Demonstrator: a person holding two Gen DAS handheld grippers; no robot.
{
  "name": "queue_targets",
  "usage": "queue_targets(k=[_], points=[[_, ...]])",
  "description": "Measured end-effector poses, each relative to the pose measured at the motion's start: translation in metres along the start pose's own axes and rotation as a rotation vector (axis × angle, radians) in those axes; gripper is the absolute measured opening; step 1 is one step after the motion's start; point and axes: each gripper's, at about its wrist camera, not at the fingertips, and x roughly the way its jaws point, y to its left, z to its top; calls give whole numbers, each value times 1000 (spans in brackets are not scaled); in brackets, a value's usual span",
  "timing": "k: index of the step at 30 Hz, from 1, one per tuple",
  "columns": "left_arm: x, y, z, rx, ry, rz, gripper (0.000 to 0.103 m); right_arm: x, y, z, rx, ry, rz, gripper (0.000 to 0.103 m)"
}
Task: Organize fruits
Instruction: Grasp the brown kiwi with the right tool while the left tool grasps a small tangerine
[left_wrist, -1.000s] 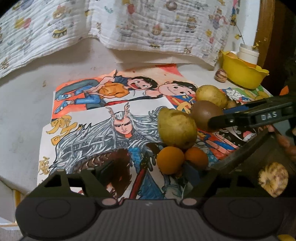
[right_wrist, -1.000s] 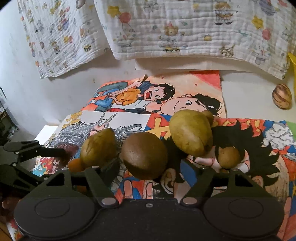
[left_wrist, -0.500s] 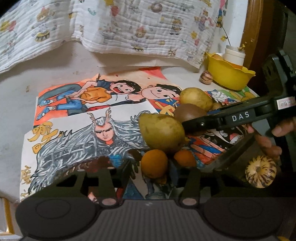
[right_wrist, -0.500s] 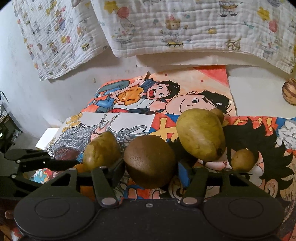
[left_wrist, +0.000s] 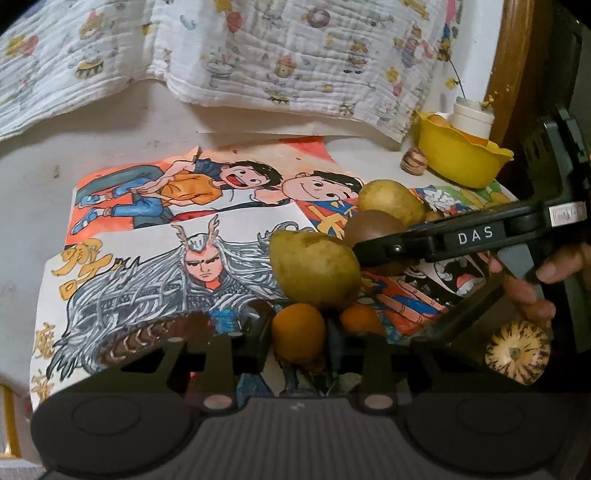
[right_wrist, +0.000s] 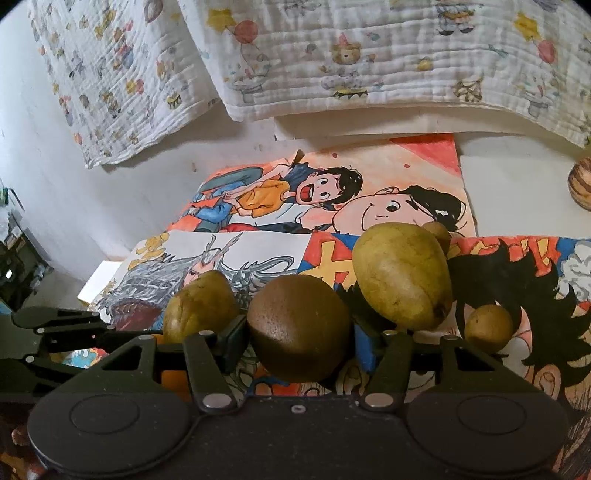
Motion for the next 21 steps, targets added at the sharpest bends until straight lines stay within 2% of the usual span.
queue_targets(k=[8,21], points=[[-20,-3,-1,-54,-22,30,35,-20,1,-8,26,-55,40,59],[-61,-41,-12,-66,-91,23,35,-99,22,-30,-11,-170,67,59]])
